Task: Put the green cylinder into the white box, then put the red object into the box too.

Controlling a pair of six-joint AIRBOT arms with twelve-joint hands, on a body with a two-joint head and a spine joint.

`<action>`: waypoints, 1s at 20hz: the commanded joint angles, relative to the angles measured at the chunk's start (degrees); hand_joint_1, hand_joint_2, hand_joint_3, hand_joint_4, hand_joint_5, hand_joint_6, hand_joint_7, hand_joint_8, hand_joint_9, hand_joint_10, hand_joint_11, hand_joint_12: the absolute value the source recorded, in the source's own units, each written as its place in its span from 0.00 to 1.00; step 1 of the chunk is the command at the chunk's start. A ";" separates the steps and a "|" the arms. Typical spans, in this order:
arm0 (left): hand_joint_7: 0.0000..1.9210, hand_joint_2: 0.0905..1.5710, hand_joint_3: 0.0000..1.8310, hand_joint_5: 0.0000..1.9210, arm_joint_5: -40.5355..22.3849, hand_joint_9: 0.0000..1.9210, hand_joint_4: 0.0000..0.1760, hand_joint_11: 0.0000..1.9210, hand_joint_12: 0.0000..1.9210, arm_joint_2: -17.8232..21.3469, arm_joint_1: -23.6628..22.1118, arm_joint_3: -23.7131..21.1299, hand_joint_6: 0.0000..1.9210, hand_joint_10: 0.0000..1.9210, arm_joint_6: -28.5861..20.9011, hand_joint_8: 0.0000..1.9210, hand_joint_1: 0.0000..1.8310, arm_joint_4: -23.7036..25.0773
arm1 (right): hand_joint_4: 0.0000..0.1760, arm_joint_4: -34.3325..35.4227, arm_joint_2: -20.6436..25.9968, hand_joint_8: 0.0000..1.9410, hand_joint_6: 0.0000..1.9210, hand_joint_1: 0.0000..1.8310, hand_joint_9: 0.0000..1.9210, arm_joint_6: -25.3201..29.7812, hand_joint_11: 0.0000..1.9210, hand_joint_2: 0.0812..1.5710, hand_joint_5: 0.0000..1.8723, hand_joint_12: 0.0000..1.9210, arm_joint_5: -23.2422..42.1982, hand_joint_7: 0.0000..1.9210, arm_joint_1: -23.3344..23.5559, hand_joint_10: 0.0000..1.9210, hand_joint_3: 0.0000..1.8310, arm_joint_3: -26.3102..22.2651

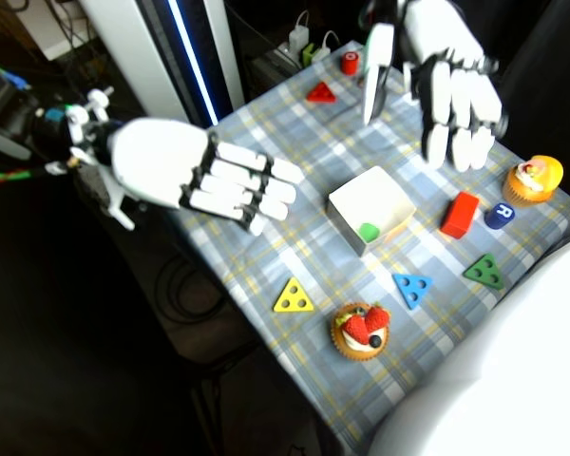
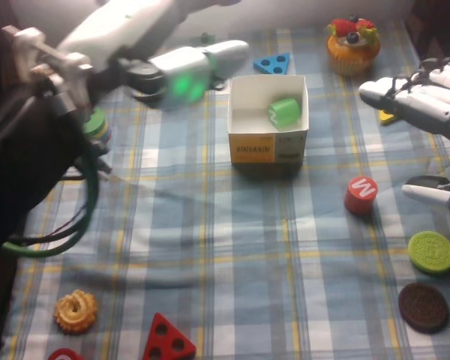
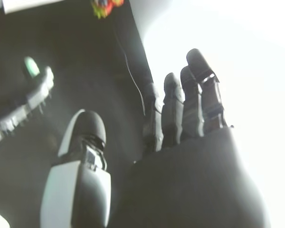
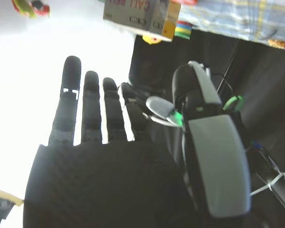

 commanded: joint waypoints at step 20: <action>0.26 0.84 0.00 0.28 -20.17 0.08 0.00 0.00 0.78 4.49 6.34 -5.79 0.02 0.39 -4.13 0.01 0.43 4.18 | 0.00 -3.90 -7.76 0.01 0.01 0.41 0.09 0.25 0.00 0.80 0.12 0.66 -7.28 0.15 5.87 0.15 0.00 5.87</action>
